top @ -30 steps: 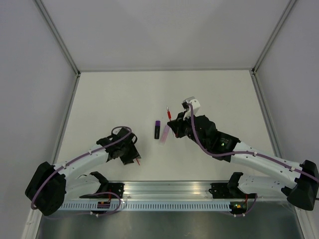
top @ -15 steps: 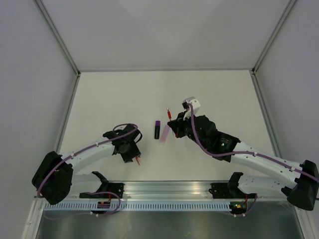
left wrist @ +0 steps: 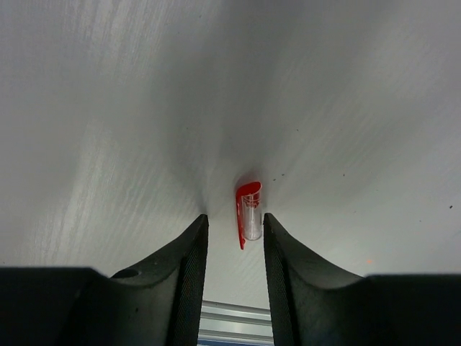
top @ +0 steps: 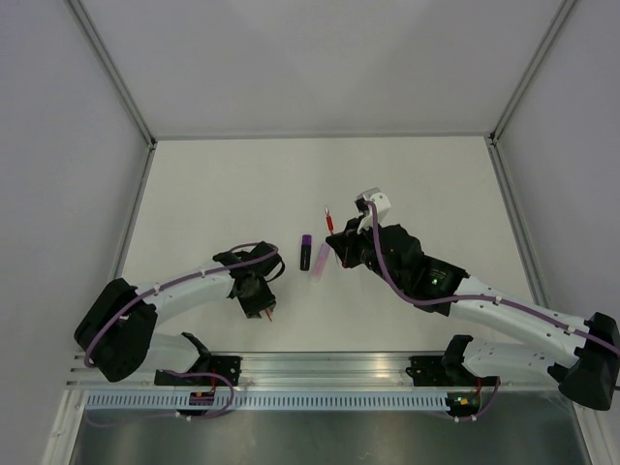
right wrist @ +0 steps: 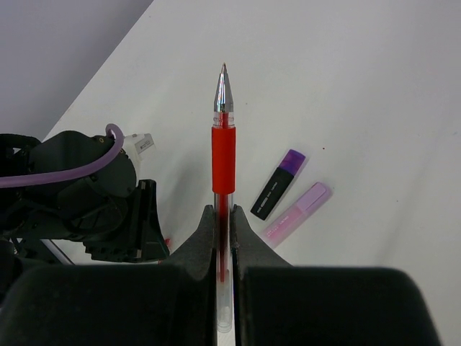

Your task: Insert the pens into the pen caps

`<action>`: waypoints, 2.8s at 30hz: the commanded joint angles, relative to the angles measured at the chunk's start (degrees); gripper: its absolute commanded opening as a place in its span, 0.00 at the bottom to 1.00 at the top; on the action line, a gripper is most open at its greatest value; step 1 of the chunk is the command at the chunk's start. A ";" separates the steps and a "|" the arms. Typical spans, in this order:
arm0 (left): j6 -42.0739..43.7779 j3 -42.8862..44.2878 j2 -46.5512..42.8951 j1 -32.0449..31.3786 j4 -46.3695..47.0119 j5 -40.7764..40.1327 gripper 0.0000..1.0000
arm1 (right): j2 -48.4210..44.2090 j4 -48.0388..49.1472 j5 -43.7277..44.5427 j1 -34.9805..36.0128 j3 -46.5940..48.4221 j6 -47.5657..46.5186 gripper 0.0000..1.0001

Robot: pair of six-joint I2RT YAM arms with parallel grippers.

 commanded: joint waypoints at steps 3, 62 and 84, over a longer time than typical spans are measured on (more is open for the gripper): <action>-13.44 1.86 2.50 -0.47 -4.19 -0.77 0.38 | -1.69 0.17 0.61 -0.11 -0.28 -0.54 0.00; 15.65 13.73 -30.54 -0.29 18.05 -6.66 0.02 | 7.89 10.89 -30.15 -0.02 -0.20 0.95 0.00; 11.70 8.19 -32.31 -0.29 23.32 -3.50 0.02 | 9.30 12.57 -30.51 0.33 -0.63 2.88 0.00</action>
